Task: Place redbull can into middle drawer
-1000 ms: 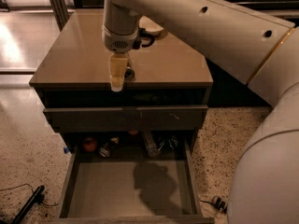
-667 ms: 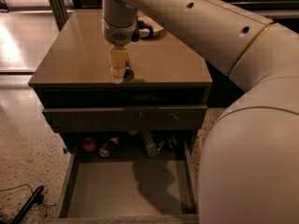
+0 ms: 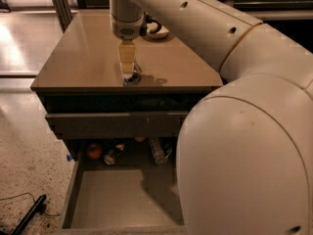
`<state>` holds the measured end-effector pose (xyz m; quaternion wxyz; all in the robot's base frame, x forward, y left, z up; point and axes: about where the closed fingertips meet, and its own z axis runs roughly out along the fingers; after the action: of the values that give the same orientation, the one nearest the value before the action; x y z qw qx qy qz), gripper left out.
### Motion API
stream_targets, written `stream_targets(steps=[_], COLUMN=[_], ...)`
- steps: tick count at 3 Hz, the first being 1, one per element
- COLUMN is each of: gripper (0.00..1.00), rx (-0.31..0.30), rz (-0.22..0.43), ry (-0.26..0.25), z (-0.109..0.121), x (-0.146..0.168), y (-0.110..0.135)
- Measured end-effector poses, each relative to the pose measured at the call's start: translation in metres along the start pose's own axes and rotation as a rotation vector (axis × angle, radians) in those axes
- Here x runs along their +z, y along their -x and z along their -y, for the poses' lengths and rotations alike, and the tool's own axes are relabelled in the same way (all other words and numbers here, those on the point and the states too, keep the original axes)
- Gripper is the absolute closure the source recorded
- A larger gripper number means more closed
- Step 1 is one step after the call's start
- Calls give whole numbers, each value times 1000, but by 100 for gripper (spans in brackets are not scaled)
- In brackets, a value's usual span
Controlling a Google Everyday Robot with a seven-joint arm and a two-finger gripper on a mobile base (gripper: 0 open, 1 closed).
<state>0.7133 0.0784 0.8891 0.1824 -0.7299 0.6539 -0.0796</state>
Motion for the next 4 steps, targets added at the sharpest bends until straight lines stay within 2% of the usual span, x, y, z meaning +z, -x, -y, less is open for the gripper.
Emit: stream_targets(steps=[1, 2, 3, 4], gripper=[0, 0, 0, 0], rx=[-6, 4, 4, -12], rz=[17, 12, 12, 21], ry=[9, 36, 36, 64], z=[0, -3, -3, -6], x=[3, 29, 29, 41], y=[0, -20, -20, -17])
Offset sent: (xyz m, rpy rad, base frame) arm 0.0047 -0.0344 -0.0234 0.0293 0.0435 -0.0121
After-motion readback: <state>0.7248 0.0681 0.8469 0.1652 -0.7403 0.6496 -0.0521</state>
